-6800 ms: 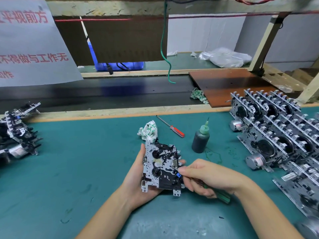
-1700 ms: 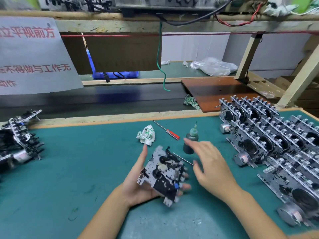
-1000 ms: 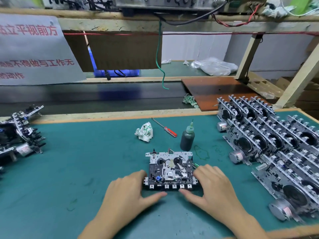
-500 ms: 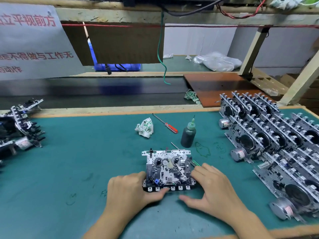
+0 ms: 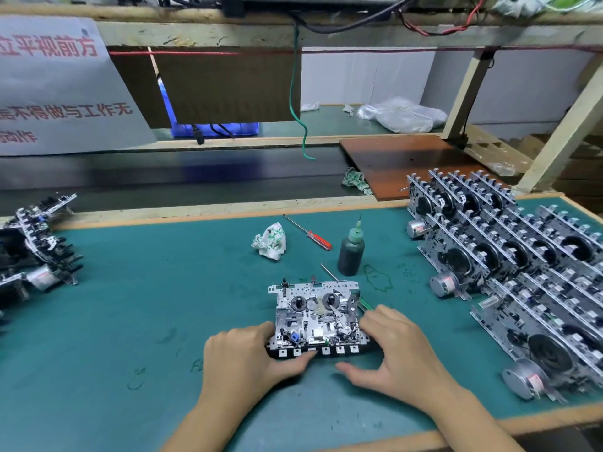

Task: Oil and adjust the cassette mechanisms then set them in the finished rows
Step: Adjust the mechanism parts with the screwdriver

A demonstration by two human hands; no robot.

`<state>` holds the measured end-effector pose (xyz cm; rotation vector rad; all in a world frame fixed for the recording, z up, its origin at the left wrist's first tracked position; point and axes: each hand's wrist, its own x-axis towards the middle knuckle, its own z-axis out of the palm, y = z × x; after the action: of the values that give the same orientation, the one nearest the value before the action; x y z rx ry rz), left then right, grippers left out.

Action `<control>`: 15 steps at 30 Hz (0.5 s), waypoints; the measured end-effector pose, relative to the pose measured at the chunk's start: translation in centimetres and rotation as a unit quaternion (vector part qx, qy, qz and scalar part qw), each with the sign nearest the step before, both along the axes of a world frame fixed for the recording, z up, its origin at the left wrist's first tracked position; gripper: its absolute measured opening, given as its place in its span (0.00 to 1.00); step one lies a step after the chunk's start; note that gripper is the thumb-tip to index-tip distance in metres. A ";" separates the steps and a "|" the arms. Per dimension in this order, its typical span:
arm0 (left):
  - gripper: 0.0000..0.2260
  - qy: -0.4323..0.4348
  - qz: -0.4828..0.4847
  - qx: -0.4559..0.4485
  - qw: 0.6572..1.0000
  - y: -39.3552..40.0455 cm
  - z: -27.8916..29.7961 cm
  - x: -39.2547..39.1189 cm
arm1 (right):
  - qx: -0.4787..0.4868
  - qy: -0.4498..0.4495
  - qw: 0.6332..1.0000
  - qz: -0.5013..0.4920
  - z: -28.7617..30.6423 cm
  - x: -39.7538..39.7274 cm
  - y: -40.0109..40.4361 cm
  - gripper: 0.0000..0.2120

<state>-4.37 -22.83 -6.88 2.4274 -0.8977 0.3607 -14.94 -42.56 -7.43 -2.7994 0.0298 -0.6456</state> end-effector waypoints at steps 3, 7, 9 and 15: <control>0.24 0.006 -0.003 -0.009 1.000 0.1 -0.1 0.0 | -0.015 -0.016 1.000 -0.005 -0.2 0.0 0.0 0.21; 0.29 0.005 -0.068 0.013 0.998 0.7 -0.4 0.3 | -0.027 -0.031 0.998 -0.036 -0.5 0.2 0.0 0.21; 0.29 0.005 -0.076 0.006 0.997 0.7 -0.2 0.3 | -0.043 -0.028 0.998 -0.031 -0.5 0.1 -0.1 0.21; 0.25 -0.037 -0.188 0.029 0.981 1.8 -0.3 0.6 | -0.017 -0.041 0.997 -0.056 0.0 -0.1 0.4 0.25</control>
<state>-3.74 -21.05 -7.17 2.2402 -1.3880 0.2881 -15.09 -42.12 -7.47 -2.8169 0.1628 -0.7941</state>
